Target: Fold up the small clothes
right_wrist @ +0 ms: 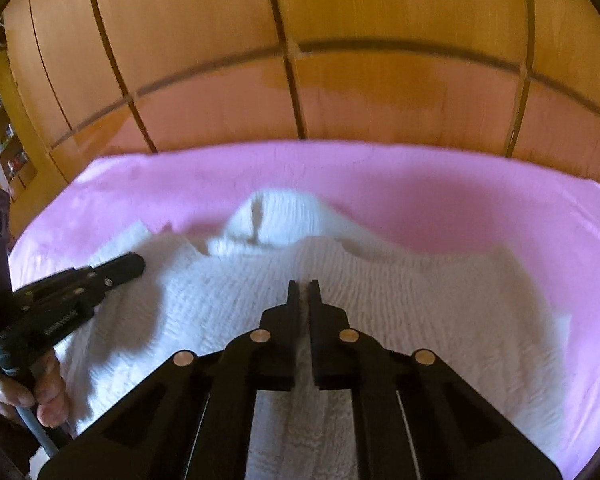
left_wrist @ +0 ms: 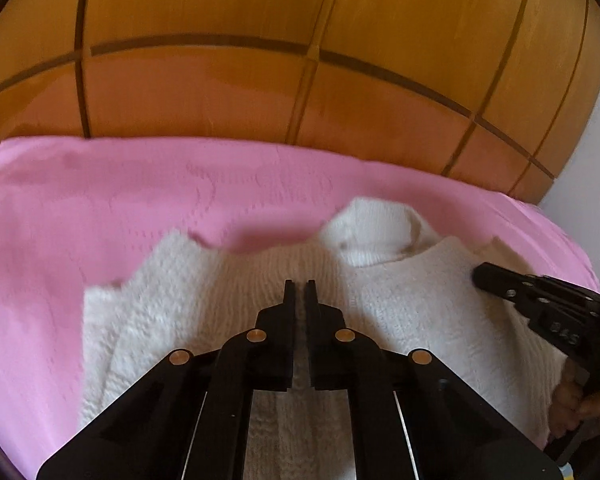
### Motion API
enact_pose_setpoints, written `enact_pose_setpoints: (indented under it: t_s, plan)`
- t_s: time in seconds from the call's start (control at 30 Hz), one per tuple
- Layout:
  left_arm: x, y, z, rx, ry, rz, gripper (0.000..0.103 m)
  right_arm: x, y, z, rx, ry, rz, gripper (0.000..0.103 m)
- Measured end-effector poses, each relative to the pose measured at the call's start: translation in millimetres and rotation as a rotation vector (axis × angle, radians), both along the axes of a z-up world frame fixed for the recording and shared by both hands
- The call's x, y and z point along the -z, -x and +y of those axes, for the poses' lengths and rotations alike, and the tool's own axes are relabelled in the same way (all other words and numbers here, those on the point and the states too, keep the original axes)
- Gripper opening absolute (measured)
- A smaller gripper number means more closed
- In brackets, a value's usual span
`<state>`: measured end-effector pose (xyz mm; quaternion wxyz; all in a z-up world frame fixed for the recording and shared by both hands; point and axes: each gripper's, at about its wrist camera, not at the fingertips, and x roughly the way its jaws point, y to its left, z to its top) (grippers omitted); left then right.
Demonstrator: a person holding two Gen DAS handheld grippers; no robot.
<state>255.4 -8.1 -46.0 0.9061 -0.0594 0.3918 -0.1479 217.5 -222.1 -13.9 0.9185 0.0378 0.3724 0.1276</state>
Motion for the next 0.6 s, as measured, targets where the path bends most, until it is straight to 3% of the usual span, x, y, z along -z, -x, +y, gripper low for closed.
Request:
enact_pose_setpoints:
  t_s: [0.13, 0.27, 0.37, 0.47, 0.5, 0.53, 0.6]
  plan:
    - [0, -18, -5, -0.029, -0.028, 0.005, 0.004, 2, -18, -1, 0.043, 0.002, -0.007, 0.004]
    - [36, -29, -13, -0.027, -0.121, 0.095, 0.005, 40, -36, 3, 0.056, 0.040, 0.107, 0.005]
    - [37, -27, -7, -0.040, -0.096, 0.094, 0.007, 47, -34, 4, 0.064, 0.058, 0.087, 0.009]
    - [29, -25, 2, -0.066, -0.071, 0.106, 0.020, 47, -33, 4, 0.063, 0.060, 0.081, 0.014]
    - [23, -19, 6, -0.077, -0.064, 0.095, 0.031, 45, -31, 2, 0.065, 0.056, 0.076, 0.022]
    - [17, -13, 10, -0.088, -0.060, 0.084, 0.048, 42, -29, 0, 0.069, 0.052, 0.073, 0.039]
    - [5, 5, 18, -0.115, -0.037, 0.051, 0.064, 30, -17, -4, 0.077, 0.036, 0.048, 0.061]
